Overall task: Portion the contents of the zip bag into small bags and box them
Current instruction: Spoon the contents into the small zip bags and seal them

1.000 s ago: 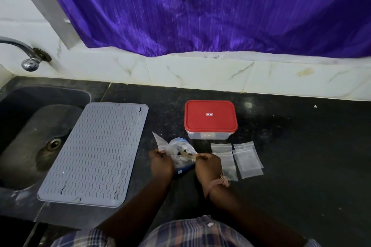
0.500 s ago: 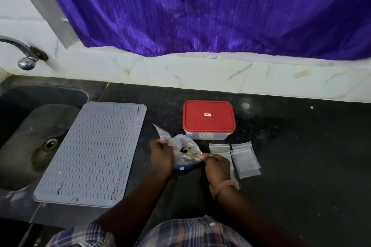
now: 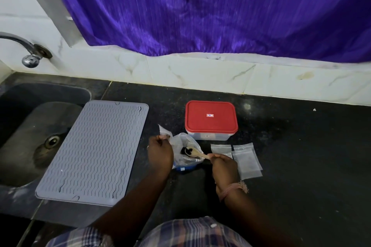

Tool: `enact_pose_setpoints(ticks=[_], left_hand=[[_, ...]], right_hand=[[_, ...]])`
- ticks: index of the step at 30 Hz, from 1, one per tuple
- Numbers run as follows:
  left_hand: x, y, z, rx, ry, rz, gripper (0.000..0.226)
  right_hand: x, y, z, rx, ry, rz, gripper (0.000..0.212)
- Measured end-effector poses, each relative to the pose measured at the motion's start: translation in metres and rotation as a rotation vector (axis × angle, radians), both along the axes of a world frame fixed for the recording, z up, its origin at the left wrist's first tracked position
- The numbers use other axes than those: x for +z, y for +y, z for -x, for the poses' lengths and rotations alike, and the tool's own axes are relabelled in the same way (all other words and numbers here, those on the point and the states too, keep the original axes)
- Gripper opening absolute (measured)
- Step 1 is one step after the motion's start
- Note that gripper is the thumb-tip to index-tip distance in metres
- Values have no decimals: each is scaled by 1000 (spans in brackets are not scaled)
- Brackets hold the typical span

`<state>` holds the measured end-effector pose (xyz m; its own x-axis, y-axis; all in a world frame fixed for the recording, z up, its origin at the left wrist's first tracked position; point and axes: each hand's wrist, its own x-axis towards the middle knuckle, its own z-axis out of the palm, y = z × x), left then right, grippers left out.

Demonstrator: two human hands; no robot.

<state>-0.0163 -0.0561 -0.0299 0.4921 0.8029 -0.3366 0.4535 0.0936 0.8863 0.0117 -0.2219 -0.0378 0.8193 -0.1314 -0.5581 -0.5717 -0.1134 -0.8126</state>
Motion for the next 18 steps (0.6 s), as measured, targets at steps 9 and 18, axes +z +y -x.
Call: enact_pose_setpoints(ticks=[9,18], left_hand=[[10,8,8,-173,48,-166,12],[21,4,10,-247,-19,-111,22]], right_hand=[[30,17,-8,48,-236,-66,19],[31,45,-9,211,-441,193,13]])
